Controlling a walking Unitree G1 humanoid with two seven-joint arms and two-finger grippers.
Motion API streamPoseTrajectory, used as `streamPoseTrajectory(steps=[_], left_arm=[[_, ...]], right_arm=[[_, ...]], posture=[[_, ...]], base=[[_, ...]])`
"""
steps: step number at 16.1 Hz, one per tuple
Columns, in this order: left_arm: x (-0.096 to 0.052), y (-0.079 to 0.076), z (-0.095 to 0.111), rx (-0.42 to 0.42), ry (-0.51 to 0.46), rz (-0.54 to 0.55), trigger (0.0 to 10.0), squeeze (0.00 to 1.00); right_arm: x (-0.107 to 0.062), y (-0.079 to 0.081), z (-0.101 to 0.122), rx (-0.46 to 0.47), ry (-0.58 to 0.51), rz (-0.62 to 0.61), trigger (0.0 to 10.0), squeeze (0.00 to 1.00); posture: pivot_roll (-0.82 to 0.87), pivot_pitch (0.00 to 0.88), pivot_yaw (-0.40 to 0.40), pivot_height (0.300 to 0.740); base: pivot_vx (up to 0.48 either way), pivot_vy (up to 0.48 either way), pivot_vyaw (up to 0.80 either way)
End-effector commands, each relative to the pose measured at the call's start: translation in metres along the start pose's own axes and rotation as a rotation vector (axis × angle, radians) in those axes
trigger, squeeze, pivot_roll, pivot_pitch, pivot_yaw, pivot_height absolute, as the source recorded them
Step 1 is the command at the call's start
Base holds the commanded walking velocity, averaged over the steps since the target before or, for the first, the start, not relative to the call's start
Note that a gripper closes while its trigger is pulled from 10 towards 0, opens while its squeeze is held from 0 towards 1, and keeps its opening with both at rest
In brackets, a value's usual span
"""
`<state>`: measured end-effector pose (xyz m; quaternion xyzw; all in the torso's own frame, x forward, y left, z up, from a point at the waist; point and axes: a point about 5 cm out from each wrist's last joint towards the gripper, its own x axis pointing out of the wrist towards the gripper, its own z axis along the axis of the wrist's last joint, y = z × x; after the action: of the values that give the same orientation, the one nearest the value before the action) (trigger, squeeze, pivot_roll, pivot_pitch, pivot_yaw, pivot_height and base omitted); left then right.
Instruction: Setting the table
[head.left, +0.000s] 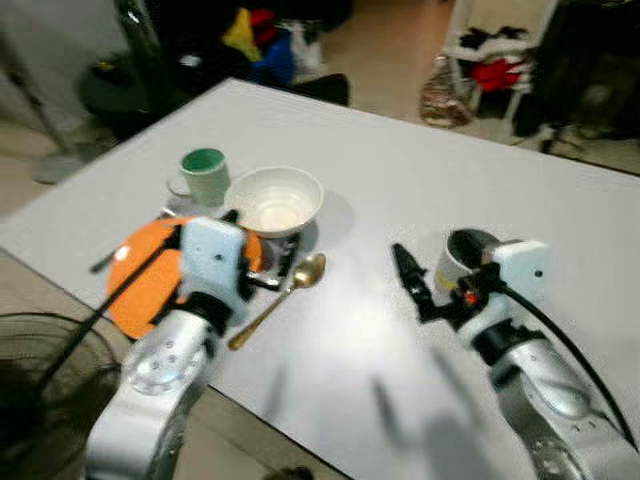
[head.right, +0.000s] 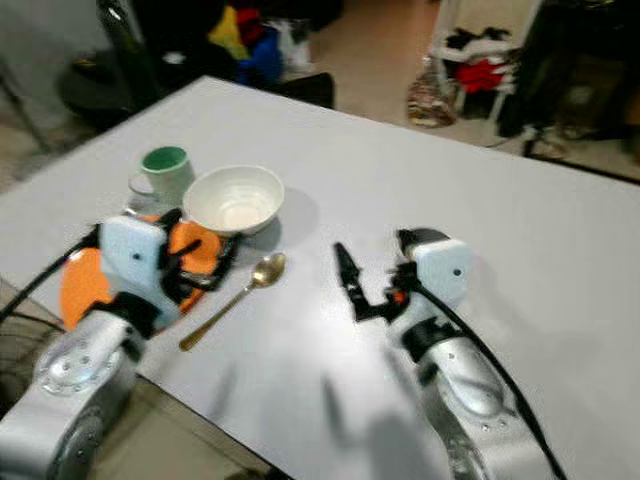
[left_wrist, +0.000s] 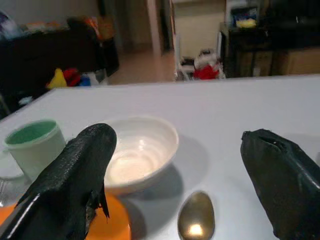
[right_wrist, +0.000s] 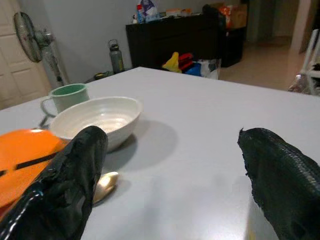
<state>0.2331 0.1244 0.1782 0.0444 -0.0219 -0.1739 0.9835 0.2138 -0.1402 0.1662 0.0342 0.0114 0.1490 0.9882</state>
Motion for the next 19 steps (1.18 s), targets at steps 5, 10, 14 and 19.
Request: streamPoseTrajectory(steps=[5, 10, 14, 19], left_arm=[[0.004, 0.010, 0.005, -0.004, -0.032, 0.053, 10.0, 0.00], [0.002, 0.016, 0.005, 0.011, -0.031, 0.101, 10.0, 0.00], [-0.004, 0.021, 0.001, 0.029, 0.003, 0.148, 10.0, 0.00], [-0.002, 0.028, 0.000, 0.031, 0.008, 0.177, 10.0, 0.00]], right_arm=[[0.005, 0.011, 0.012, -0.044, -0.042, 0.063, 10.0, 1.00], [0.012, 0.007, 0.014, -0.050, -0.047, 0.041, 10.0, 1.00], [0.016, 0.009, 0.011, 0.027, -0.042, 0.054, 10.0, 1.00], [0.024, 0.011, 0.002, 0.056, -0.003, 0.053, 10.0, 1.00]], posture=[[0.07, 0.000, 0.028, 0.740], [0.10, 0.000, 0.008, 0.740], [0.12, 0.000, -0.001, 0.740], [0.13, 0.000, -0.003, 0.740]], base=[[0.000, 0.000, 0.80], [0.000, 0.000, 0.80], [0.000, 0.000, 0.80], [0.000, 0.186, 0.80]])
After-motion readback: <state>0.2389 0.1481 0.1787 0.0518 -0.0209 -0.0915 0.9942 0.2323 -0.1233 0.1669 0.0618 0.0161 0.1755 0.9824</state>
